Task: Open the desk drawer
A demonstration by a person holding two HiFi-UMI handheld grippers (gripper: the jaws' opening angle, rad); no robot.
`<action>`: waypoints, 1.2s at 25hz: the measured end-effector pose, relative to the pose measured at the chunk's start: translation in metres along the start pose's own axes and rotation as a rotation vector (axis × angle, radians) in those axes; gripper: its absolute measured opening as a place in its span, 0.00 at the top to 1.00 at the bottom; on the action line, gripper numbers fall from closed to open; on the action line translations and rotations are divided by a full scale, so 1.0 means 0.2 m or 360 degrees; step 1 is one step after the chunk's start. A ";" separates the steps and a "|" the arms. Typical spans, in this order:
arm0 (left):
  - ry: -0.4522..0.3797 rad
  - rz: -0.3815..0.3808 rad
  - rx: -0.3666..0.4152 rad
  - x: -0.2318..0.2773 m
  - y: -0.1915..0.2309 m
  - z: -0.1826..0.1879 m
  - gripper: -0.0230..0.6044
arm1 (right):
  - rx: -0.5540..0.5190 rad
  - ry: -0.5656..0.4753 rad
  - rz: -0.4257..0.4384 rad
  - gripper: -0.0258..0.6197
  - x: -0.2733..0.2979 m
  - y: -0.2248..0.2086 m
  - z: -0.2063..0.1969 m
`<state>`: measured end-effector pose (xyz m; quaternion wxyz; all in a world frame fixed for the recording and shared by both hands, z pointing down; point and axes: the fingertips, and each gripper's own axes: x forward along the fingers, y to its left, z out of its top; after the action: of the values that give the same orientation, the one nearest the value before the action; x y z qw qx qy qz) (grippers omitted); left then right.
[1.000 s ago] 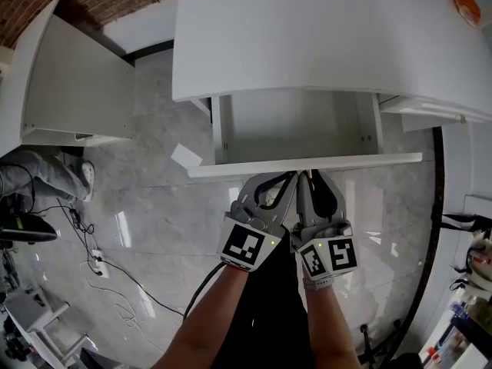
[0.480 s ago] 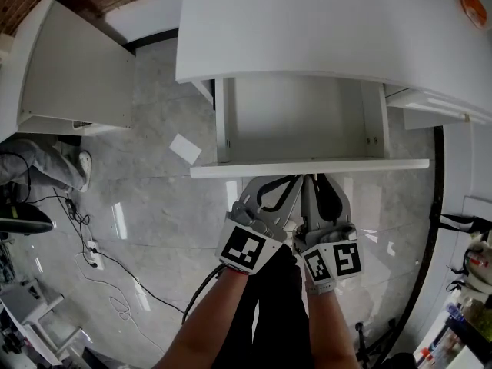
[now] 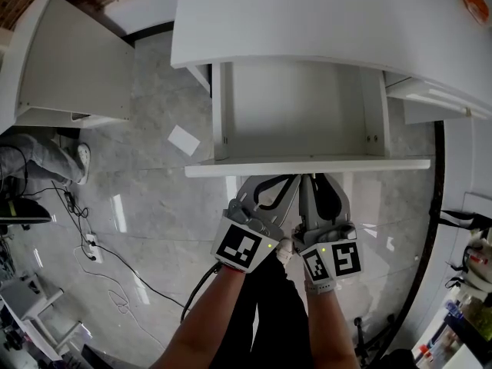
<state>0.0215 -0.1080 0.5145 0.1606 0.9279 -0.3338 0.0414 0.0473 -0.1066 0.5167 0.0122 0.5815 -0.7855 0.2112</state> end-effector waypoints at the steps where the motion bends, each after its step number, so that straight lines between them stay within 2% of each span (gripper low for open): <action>1: 0.0006 0.0003 0.0002 0.00 -0.01 0.00 0.97 | 0.0000 0.0003 0.0001 0.85 -0.01 0.00 0.00; 30: 0.0022 0.0036 -0.0011 -0.13 -0.18 -0.10 0.97 | -0.0017 0.0020 0.0033 0.85 -0.22 0.04 -0.09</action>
<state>0.0246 -0.0596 0.5183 0.1656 0.9233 -0.3432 0.0483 0.0500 -0.0576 0.5187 0.0178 0.5719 -0.7926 0.2107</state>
